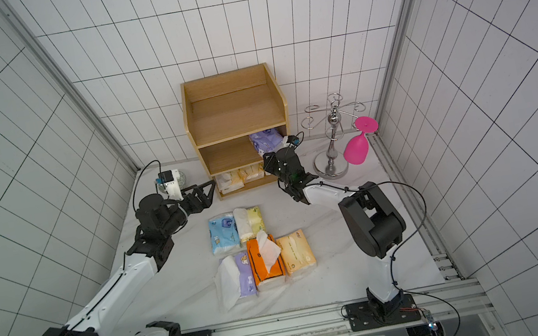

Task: Remove the tissue boxes from the shelf
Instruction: Pick up a box of tissues from the shelf, then place the box of tissues at the center of the board.

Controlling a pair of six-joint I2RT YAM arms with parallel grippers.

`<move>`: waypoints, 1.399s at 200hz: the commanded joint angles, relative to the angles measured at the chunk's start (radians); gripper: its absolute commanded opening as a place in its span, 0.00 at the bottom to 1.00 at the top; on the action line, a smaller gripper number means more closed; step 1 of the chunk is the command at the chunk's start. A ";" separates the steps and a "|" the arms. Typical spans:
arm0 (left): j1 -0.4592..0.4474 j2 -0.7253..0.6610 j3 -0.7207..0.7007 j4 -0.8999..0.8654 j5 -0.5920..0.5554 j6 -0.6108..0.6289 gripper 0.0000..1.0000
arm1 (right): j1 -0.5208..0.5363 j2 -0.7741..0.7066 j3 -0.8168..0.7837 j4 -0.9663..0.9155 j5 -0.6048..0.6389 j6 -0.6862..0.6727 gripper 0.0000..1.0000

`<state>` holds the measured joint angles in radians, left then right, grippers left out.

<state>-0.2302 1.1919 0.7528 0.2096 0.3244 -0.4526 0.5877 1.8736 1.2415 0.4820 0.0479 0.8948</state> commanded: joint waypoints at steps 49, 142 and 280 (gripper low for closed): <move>-0.011 -0.094 -0.032 -0.054 -0.051 -0.018 0.97 | 0.029 -0.164 -0.143 0.026 0.007 -0.013 0.03; -0.020 -0.356 -0.120 -0.201 -0.143 -0.043 0.97 | 0.176 -0.529 -0.599 -0.063 0.115 -0.021 0.02; -0.073 -0.455 -0.152 -0.291 -0.221 -0.108 0.97 | 0.218 -0.721 -0.731 -0.339 0.128 -0.081 0.76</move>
<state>-0.2947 0.7582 0.6052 -0.0525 0.1436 -0.5610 0.7990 1.2606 0.5262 0.2928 0.1066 0.8814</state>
